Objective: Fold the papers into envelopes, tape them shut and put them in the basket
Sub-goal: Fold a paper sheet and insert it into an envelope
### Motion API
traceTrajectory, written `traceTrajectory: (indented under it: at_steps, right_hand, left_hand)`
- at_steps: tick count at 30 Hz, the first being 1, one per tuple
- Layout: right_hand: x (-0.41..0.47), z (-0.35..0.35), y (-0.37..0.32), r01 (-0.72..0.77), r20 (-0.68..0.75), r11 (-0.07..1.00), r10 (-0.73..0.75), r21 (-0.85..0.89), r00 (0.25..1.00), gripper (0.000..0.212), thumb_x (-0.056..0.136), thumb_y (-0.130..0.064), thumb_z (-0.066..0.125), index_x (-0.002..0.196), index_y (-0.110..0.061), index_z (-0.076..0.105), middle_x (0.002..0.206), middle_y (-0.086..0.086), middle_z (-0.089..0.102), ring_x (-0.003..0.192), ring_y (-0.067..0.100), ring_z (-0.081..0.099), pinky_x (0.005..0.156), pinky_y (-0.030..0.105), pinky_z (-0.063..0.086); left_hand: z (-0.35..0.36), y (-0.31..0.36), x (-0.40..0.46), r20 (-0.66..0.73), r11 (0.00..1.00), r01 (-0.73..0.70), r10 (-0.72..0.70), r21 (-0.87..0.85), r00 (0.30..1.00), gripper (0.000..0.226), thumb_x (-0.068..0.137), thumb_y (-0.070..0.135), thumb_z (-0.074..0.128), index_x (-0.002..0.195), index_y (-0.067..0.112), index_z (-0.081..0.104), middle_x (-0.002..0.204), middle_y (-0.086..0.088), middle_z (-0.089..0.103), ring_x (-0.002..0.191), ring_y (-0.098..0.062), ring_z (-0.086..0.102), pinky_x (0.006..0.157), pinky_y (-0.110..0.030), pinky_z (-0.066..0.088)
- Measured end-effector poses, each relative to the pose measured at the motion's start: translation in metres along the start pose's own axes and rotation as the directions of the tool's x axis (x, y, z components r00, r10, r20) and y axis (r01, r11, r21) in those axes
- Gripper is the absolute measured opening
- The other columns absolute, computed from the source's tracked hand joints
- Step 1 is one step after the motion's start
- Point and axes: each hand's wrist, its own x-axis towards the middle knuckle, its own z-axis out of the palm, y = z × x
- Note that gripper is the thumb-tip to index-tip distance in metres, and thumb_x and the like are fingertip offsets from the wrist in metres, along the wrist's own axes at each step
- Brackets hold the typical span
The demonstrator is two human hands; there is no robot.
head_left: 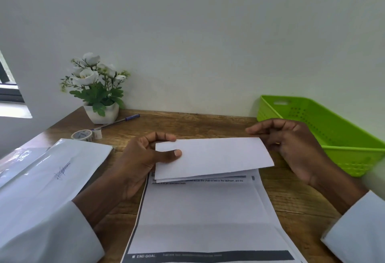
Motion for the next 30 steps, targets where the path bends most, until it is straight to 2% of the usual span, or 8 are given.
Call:
traceTrajectory:
  at_steps: [5,8,12,14,18,21,26,30]
  right_hand:
    - [-0.011,0.033,0.004,0.246,0.047,0.861,-0.252,-0.445,0.967,0.014,0.091,-0.024,0.066,0.083,-0.03,0.076,0.088,-0.02,0.076,0.081,-0.005,0.068,0.069,0.008,0.048]
    - [-0.02,0.05,0.006,0.374,0.213,0.528,-0.341,-0.762,0.916,0.029,0.085,-0.063,0.056,0.082,-0.038,0.07,0.08,-0.022,0.072,0.076,-0.003,0.061,0.076,0.023,0.047]
    - [-0.021,0.059,-0.001,0.424,0.295,0.37,-0.356,-0.827,0.886,0.037,0.087,-0.062,0.053,0.093,-0.03,0.071,0.089,-0.011,0.075,0.088,0.012,0.066,0.108,0.051,0.03]
    - [-0.022,0.064,-0.002,0.495,0.362,0.387,-0.368,-0.778,0.856,0.031,0.09,-0.054,0.054,0.091,-0.027,0.07,0.085,-0.01,0.073,0.08,0.011,0.064,0.085,0.037,0.039]
    - [-0.029,0.075,0.001,0.556,0.43,0.44,-0.359,-0.705,0.829,0.017,0.094,-0.044,0.059,0.089,-0.031,0.069,0.073,-0.019,0.055,0.061,-0.002,0.044,0.055,0.013,0.021]
    - [-0.027,0.07,-0.001,0.558,0.44,0.438,-0.347,-0.705,0.828,0.016,0.091,-0.044,0.062,0.087,-0.03,0.069,0.07,-0.017,0.058,0.061,0.002,0.045,0.053,0.019,0.027]
    - [-0.013,0.043,-0.013,0.35,0.314,0.617,-0.171,-0.705,0.934,0.017,0.084,-0.039,0.072,0.08,-0.023,0.069,0.073,-0.004,0.07,0.07,0.016,0.063,0.065,0.04,0.049]
    - [-0.005,0.021,-0.013,0.162,0.234,0.82,-0.035,-0.55,0.972,0.008,0.078,-0.021,0.08,0.076,-0.017,0.074,0.073,-0.001,0.075,0.066,0.01,0.066,0.061,0.03,0.051]
  left_hand:
    - [0.008,0.003,-0.006,0.025,0.994,-0.072,0.07,0.081,0.997,0.041,0.044,0.02,0.089,0.083,0.025,0.077,0.088,-0.001,0.078,0.073,-0.014,0.075,0.054,-0.021,0.055]
    - [0.009,0.005,-0.011,0.043,0.979,-0.133,0.128,0.156,0.991,0.039,0.045,0.022,0.086,0.083,0.024,0.075,0.085,0.005,0.077,0.073,-0.007,0.073,0.055,-0.018,0.055]
    - [0.014,0.006,-0.013,0.082,0.96,-0.206,0.193,0.19,0.978,0.033,0.052,0.018,0.083,0.084,0.021,0.076,0.084,0.004,0.077,0.072,-0.005,0.072,0.056,-0.014,0.053]
    - [0.018,0.005,-0.014,0.137,0.922,-0.283,0.255,0.266,0.957,0.027,0.058,0.021,0.083,0.084,0.023,0.079,0.087,0.005,0.077,0.075,-0.004,0.071,0.06,-0.012,0.052]
    - [0.025,0.002,-0.016,0.293,0.787,-0.45,0.352,0.422,0.889,0.019,0.074,0.025,0.079,0.093,0.023,0.081,0.089,0.007,0.078,0.079,-0.009,0.072,0.067,-0.015,0.053]
    - [0.026,0.003,-0.017,0.253,0.798,-0.424,0.344,0.428,0.904,0.014,0.074,0.034,0.076,0.087,0.032,0.081,0.084,0.008,0.078,0.075,-0.007,0.072,0.065,-0.015,0.053]
    - [0.019,0.007,-0.015,0.114,0.86,-0.348,0.33,0.373,0.937,0.013,0.073,0.034,0.077,0.08,0.025,0.081,0.08,0.004,0.078,0.069,-0.005,0.07,0.061,-0.013,0.051]
    - [0.011,0.01,-0.013,0.016,0.889,-0.289,0.303,0.355,0.953,0.017,0.07,0.038,0.078,0.081,0.026,0.081,0.077,0.0,0.078,0.064,-0.009,0.07,0.056,-0.017,0.052]
